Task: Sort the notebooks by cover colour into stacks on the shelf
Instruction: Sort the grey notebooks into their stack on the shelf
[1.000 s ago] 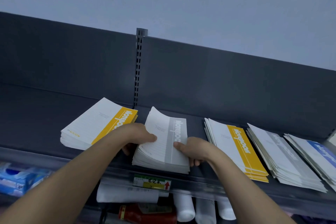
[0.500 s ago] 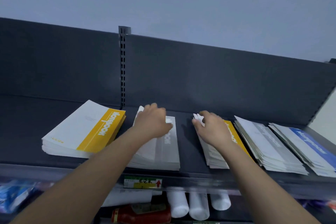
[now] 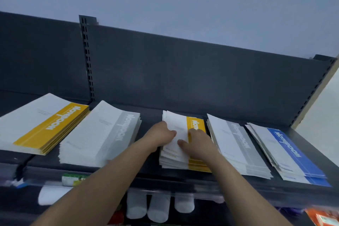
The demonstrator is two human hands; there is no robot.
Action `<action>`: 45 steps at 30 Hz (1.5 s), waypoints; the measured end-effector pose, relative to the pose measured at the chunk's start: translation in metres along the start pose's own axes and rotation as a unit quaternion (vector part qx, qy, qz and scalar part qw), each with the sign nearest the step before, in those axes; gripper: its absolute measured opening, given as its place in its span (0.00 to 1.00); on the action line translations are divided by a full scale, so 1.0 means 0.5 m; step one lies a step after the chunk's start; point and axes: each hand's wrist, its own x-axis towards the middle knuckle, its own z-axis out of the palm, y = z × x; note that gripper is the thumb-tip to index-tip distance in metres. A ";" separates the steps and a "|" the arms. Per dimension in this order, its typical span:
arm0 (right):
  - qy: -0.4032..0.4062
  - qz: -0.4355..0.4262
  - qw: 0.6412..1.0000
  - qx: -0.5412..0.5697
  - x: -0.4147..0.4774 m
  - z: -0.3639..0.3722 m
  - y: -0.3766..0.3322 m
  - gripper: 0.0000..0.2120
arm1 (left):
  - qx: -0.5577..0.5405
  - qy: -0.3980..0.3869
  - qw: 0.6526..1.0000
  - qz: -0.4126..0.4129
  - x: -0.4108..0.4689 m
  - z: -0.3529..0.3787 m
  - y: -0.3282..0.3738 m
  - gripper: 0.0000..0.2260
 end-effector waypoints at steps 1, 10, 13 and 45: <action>-0.003 -0.008 1.000 -0.004 0.001 0.002 0.004 0.28 | -0.028 0.011 0.999 -0.014 0.000 0.003 0.007 0.17; 0.002 -0.054 0.998 0.031 -0.001 0.005 0.025 0.29 | -0.187 0.018 0.976 -0.108 0.006 0.011 0.021 0.10; 0.008 -0.056 0.996 0.062 -0.008 0.001 0.027 0.29 | -0.231 0.023 0.967 -0.104 0.005 0.014 0.018 0.10; 0.167 -0.062 0.800 0.573 -0.089 -0.171 -0.066 0.23 | -0.210 0.246 0.915 0.240 -0.118 -0.059 0.084 0.33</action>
